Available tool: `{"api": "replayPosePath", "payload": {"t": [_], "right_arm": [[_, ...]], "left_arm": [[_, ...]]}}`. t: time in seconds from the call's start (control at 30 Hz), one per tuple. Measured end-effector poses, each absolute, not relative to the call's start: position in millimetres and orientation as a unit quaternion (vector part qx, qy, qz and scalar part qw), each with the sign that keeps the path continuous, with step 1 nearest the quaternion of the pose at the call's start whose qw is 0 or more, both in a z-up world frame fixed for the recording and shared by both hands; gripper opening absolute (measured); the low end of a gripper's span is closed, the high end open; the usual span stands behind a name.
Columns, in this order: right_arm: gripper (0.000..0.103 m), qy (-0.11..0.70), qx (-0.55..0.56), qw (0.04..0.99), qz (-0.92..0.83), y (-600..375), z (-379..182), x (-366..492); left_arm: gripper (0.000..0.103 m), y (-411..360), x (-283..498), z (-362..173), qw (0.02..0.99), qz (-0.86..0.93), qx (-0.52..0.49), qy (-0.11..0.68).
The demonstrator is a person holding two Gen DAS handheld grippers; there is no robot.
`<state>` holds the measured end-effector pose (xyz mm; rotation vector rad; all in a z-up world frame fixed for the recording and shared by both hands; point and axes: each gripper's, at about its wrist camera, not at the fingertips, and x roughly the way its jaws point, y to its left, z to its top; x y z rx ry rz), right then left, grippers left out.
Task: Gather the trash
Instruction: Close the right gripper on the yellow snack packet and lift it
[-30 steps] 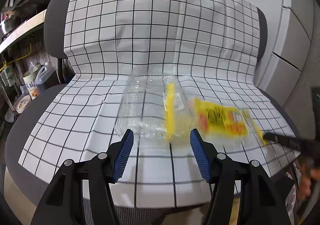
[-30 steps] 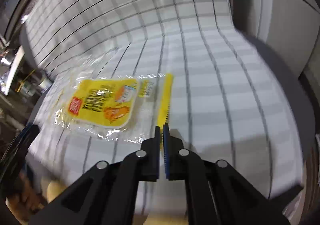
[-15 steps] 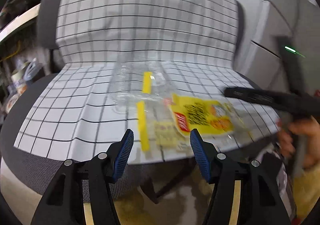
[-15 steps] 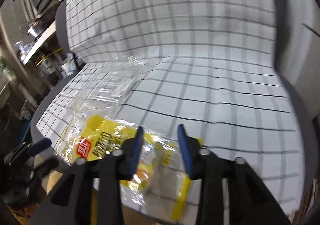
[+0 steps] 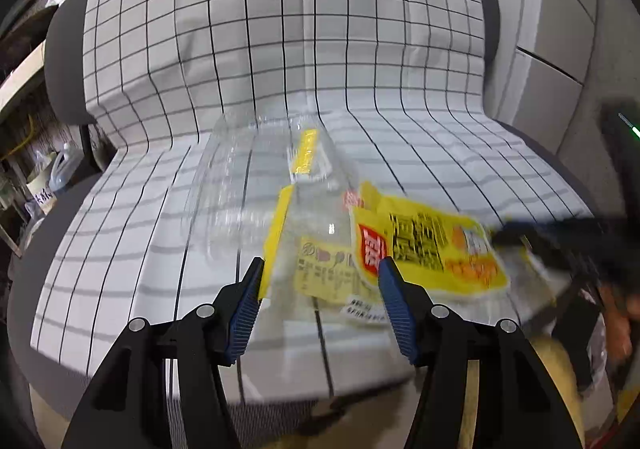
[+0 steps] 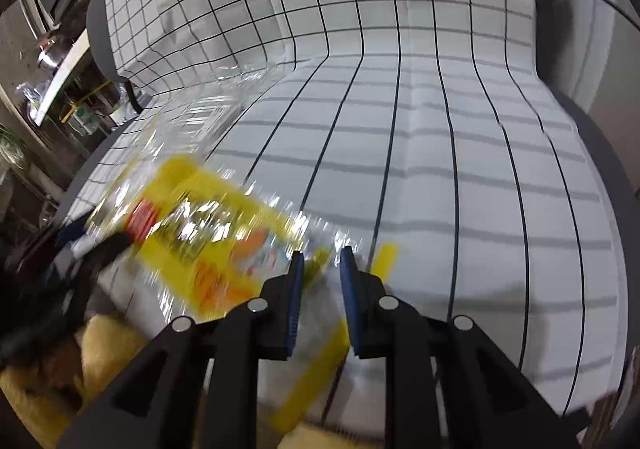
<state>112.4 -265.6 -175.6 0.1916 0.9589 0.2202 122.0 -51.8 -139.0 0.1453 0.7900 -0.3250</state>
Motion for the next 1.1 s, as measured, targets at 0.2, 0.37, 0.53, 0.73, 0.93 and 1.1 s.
{"api": "replayPosePath", "payload": {"t": [0.2,0.37,0.53,0.73,0.93,1.1], "right_arm": [[0.045,0.44,0.083,0.883,0.138,-260.3,-161.9,90.1],[0.08,0.398,0.041,0.905,0.147,-261.3,-153.3,108.3],[0.088,0.411,0.008,0.895,0.174,-259.9,-170.6,142.7],[0.086,0.431,0.057,0.888,0.15,-270.8,-179.2,140.9],[0.072,0.428,0.052,0.891,0.145,-259.8,-176.7,110.8],[0.069,0.439,0.087,0.864,0.231,-256.7,-173.8,94.8]], "left_arm": [[0.058,-60.4,156.7,-130.7,0.916,-0.154,0.047,0.367],[0.06,-54.4,150.4,-115.1,0.924,-0.154,0.036,0.347],[0.06,-40.4,131.2,-113.9,0.922,-0.164,0.029,0.349],[0.06,-43.6,109.3,-123.9,0.908,-0.201,0.046,0.365],[0.059,-66.8,115.5,-142.7,0.9,-0.194,0.091,0.379],[0.055,-69.1,137.4,-150.3,0.901,-0.179,0.075,0.388]]}}
